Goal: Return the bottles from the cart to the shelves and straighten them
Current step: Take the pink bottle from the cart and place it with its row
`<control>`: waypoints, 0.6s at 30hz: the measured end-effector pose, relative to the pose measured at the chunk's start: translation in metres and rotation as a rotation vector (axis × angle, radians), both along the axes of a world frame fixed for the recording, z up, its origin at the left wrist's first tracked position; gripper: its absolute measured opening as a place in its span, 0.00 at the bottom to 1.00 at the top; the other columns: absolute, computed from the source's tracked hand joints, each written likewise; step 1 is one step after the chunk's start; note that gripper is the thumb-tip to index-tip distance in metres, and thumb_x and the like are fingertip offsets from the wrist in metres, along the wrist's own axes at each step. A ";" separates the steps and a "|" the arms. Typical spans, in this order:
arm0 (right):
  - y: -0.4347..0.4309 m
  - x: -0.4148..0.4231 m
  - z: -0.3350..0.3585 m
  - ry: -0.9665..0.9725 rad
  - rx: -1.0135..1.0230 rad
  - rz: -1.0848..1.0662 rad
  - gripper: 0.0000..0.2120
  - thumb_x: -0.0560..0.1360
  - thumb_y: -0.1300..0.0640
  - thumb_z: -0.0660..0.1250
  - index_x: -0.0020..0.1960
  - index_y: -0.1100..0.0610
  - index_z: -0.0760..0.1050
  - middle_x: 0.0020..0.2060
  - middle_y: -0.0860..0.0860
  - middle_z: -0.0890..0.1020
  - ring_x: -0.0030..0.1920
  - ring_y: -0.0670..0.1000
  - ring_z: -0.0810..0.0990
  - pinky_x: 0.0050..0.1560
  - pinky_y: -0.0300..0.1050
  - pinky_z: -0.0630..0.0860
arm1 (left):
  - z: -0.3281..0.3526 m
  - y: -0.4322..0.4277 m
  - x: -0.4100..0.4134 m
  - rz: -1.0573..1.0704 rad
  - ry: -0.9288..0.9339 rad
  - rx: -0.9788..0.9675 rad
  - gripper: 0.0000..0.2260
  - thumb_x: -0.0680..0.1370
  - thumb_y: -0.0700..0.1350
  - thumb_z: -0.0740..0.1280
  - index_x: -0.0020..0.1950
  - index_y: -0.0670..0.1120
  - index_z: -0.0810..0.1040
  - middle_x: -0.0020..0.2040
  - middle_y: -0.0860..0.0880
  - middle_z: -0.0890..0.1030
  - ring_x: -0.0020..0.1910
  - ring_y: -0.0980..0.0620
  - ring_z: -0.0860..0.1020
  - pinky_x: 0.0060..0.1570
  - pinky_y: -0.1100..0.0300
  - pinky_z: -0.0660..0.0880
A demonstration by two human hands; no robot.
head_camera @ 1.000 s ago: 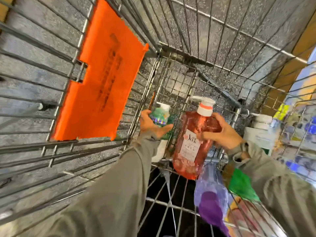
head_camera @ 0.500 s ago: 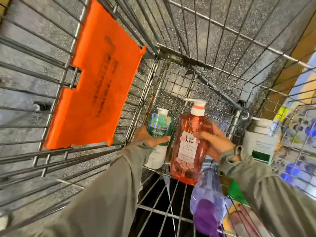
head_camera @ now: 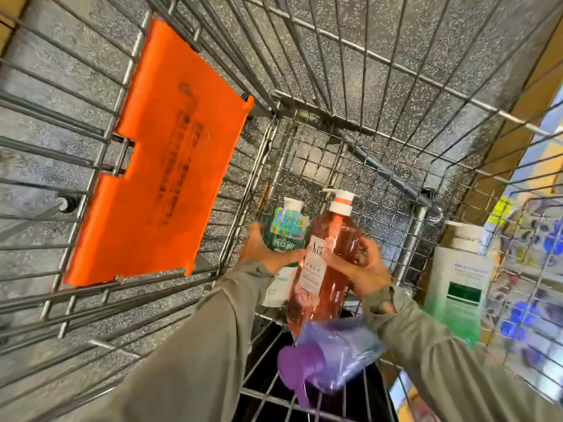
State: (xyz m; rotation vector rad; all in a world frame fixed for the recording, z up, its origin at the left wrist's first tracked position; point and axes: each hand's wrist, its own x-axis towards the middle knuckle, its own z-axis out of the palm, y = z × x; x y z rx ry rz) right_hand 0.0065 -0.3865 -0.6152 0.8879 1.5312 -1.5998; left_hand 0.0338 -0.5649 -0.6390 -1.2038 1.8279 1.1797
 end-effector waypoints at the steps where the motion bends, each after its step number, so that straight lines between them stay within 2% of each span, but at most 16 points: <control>1: -0.003 0.002 -0.003 0.001 0.017 -0.034 0.30 0.61 0.63 0.77 0.59 0.54 0.70 0.51 0.56 0.82 0.48 0.55 0.81 0.50 0.53 0.79 | 0.001 -0.001 -0.002 -0.023 -0.013 0.003 0.55 0.42 0.67 0.76 0.65 0.49 0.62 0.62 0.45 0.77 0.61 0.43 0.75 0.62 0.45 0.72; 3: -0.011 0.006 -0.006 -0.012 0.015 -0.113 0.28 0.66 0.68 0.74 0.62 0.60 0.68 0.53 0.60 0.81 0.47 0.57 0.81 0.50 0.54 0.79 | 0.006 -0.003 -0.006 -0.044 -0.042 0.008 0.51 0.49 0.63 0.79 0.65 0.49 0.61 0.61 0.45 0.77 0.59 0.43 0.76 0.62 0.47 0.72; 5: -0.022 0.011 -0.006 -0.006 -0.003 -0.177 0.26 0.67 0.72 0.73 0.61 0.60 0.68 0.49 0.58 0.82 0.42 0.52 0.83 0.40 0.46 0.80 | 0.006 -0.006 -0.007 -0.067 -0.051 0.001 0.41 0.59 0.57 0.80 0.63 0.50 0.60 0.56 0.48 0.77 0.54 0.46 0.76 0.57 0.51 0.73; 6: -0.028 0.013 -0.006 0.006 -0.011 -0.199 0.27 0.66 0.73 0.73 0.60 0.61 0.68 0.47 0.56 0.82 0.38 0.48 0.83 0.34 0.42 0.80 | 0.006 -0.007 -0.009 -0.094 -0.050 -0.003 0.39 0.62 0.56 0.79 0.64 0.50 0.59 0.54 0.49 0.75 0.52 0.47 0.75 0.54 0.53 0.72; 8: -0.034 0.016 -0.009 0.027 -0.019 -0.215 0.29 0.65 0.75 0.73 0.63 0.66 0.67 0.46 0.57 0.81 0.33 0.44 0.83 0.30 0.38 0.78 | 0.007 -0.010 -0.012 -0.139 -0.037 -0.019 0.39 0.65 0.56 0.77 0.66 0.49 0.58 0.53 0.49 0.72 0.49 0.48 0.71 0.51 0.55 0.70; 10: -0.034 0.015 -0.008 0.011 -0.008 -0.207 0.29 0.64 0.74 0.74 0.63 0.65 0.69 0.43 0.54 0.82 0.31 0.43 0.83 0.28 0.38 0.77 | 0.008 -0.015 -0.014 -0.138 -0.001 -0.024 0.40 0.64 0.55 0.78 0.67 0.48 0.59 0.54 0.48 0.73 0.50 0.49 0.70 0.51 0.57 0.69; 11: -0.032 0.014 -0.009 0.002 0.003 -0.192 0.29 0.64 0.73 0.75 0.62 0.64 0.71 0.42 0.52 0.82 0.31 0.43 0.83 0.28 0.39 0.78 | 0.009 -0.017 -0.015 -0.132 0.014 -0.022 0.40 0.64 0.54 0.78 0.67 0.47 0.59 0.57 0.47 0.74 0.51 0.49 0.71 0.52 0.57 0.69; 13: -0.029 0.013 -0.008 -0.004 0.041 -0.137 0.28 0.62 0.68 0.78 0.60 0.60 0.73 0.43 0.50 0.83 0.36 0.47 0.84 0.36 0.46 0.82 | 0.008 -0.019 -0.015 -0.132 0.012 -0.023 0.41 0.63 0.53 0.79 0.68 0.47 0.59 0.60 0.46 0.74 0.56 0.46 0.73 0.54 0.55 0.70; 15: -0.025 0.013 -0.007 0.010 0.077 -0.097 0.28 0.61 0.65 0.79 0.57 0.56 0.73 0.44 0.50 0.84 0.41 0.49 0.84 0.43 0.51 0.82 | 0.008 -0.019 -0.015 -0.113 0.009 -0.013 0.41 0.64 0.53 0.79 0.69 0.48 0.60 0.56 0.48 0.74 0.55 0.45 0.73 0.52 0.55 0.70; 17: -0.024 0.012 -0.006 0.019 0.074 -0.101 0.27 0.61 0.66 0.79 0.54 0.53 0.73 0.44 0.49 0.84 0.40 0.48 0.83 0.40 0.48 0.81 | 0.009 -0.018 -0.016 -0.076 0.039 0.014 0.39 0.64 0.52 0.79 0.67 0.48 0.61 0.49 0.53 0.74 0.50 0.49 0.73 0.50 0.55 0.70; 18: -0.025 0.011 -0.006 0.032 0.065 -0.111 0.26 0.60 0.67 0.79 0.53 0.52 0.73 0.44 0.49 0.84 0.40 0.48 0.83 0.40 0.48 0.81 | 0.008 -0.018 -0.017 -0.060 0.057 0.022 0.39 0.64 0.52 0.79 0.67 0.48 0.61 0.49 0.53 0.75 0.50 0.49 0.74 0.50 0.54 0.71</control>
